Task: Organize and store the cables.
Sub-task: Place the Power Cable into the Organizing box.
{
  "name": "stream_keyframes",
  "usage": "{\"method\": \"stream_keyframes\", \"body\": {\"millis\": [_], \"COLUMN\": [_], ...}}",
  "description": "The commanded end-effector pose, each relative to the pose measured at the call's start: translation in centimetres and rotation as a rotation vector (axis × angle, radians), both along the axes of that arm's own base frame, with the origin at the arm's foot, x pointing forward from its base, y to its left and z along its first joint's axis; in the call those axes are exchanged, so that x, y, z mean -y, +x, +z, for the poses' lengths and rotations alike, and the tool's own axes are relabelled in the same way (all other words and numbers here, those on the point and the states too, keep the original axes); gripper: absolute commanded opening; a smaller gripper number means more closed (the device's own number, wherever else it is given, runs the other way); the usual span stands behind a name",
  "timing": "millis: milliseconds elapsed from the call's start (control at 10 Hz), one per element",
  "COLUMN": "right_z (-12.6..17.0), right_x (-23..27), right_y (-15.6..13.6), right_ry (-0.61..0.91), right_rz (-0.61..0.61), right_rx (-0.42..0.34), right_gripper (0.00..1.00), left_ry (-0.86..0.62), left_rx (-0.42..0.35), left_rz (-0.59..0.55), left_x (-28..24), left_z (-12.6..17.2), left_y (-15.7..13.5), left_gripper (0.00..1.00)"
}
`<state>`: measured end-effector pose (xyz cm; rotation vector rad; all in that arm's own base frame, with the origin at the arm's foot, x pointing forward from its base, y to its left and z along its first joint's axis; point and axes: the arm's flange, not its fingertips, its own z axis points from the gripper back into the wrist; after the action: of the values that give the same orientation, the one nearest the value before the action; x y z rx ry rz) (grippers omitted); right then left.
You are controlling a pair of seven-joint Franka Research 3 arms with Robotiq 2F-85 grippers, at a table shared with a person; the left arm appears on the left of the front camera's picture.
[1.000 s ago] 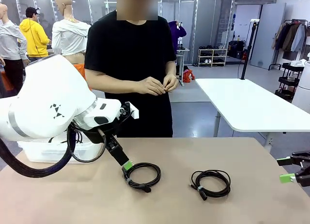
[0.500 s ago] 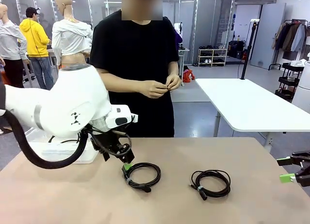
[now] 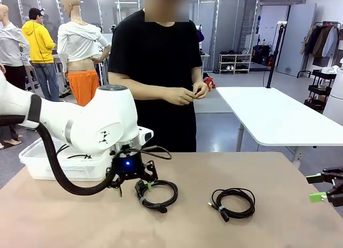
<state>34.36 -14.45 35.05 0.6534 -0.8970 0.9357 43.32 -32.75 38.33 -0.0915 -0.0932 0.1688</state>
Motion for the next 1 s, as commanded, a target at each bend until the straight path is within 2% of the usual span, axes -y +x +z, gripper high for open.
{"method": "stream_keyframes", "body": {"millis": [0, 200, 400, 700, 900], "right_z": [0.1, 0.1, 0.1, 0.1, 0.1], "right_x": [0.0, 0.0, 0.0, 0.0, 0.0], "right_y": [0.3, 0.3, 0.3, 0.3, 0.3], "right_ry": [0.001, 0.001, 0.001, 0.001, 0.001], "right_rz": [-0.023, -0.023, -0.023, -0.023, -0.023], "right_rx": [-0.003, -0.003, -0.003, -0.003, -0.003], "right_gripper": [1.0, 1.0, 1.0, 1.0, 1.0], "left_ry": [-0.008, -0.006, 0.005, 0.012, -0.001], "left_rx": [0.075, 0.112, 0.058, 0.051, 0.05], "left_rz": [0.106, 0.138, 0.142, 0.201, 0.197], "left_x": [1.6, 2.1, 2.5, 1.9, 1.7], "left_z": [-1.4, -2.8, -4.1, -6.0, -6.8], "left_y": [0.9, 1.0, 1.3, 2.6, 2.8], "left_gripper": [1.0, 1.0, 1.0, 1.0, 1.0]}}
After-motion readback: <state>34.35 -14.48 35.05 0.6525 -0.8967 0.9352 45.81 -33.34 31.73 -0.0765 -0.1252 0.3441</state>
